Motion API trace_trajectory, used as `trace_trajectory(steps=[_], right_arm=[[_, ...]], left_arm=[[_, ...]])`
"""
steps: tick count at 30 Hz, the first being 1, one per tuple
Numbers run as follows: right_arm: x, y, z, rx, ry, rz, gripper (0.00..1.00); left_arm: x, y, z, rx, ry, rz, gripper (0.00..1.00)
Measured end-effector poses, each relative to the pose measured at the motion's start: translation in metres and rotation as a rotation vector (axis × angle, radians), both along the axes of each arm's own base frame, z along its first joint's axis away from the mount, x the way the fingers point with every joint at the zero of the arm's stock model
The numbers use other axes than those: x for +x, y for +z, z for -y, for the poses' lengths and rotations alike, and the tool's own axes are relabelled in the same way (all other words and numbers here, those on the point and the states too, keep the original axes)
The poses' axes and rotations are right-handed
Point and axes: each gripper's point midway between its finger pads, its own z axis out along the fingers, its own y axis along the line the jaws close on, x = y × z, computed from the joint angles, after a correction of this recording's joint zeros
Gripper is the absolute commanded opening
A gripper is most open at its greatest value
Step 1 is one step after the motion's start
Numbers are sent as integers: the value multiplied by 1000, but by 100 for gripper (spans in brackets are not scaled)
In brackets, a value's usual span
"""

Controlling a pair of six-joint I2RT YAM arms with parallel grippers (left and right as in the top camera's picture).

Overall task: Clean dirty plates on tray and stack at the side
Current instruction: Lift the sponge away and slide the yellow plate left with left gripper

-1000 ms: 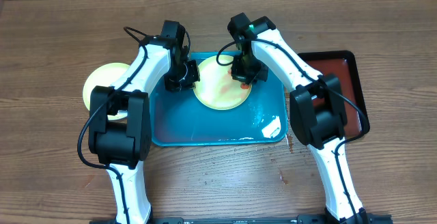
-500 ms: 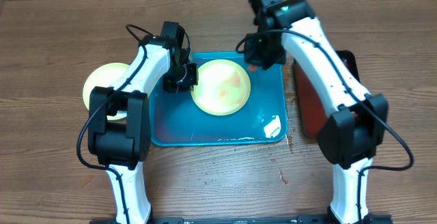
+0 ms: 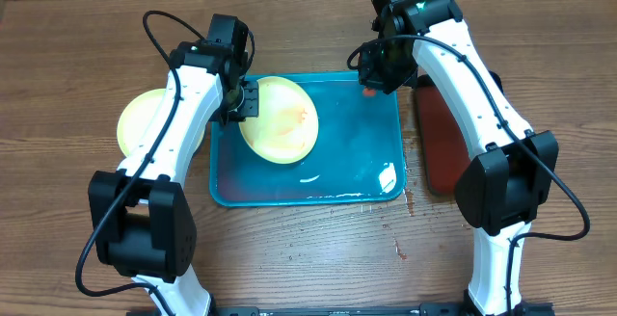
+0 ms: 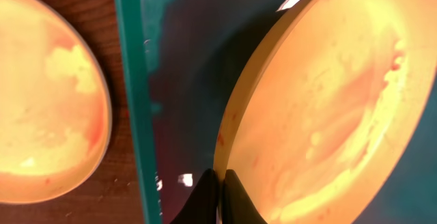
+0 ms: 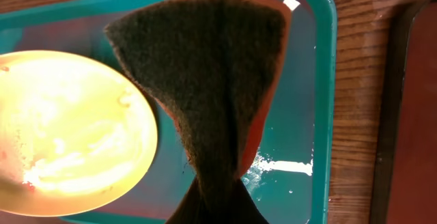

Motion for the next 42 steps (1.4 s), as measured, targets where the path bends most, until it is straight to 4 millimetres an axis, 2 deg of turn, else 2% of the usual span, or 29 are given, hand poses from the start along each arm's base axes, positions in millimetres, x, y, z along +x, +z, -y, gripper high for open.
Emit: trace_trajectory(steps=[9,19,42], right_arm=[[-2,0,-1,3,9,-7,4],[-6,-1,1,-4,25,-21,4],[-6,-1,1,-7,46,-16,4]], left_arm=[[-13,-1,-9,78,-1,-47,4],[-19,0,8,120,-62,-47,4],[-19,0,9,124,-54,-45,4]])
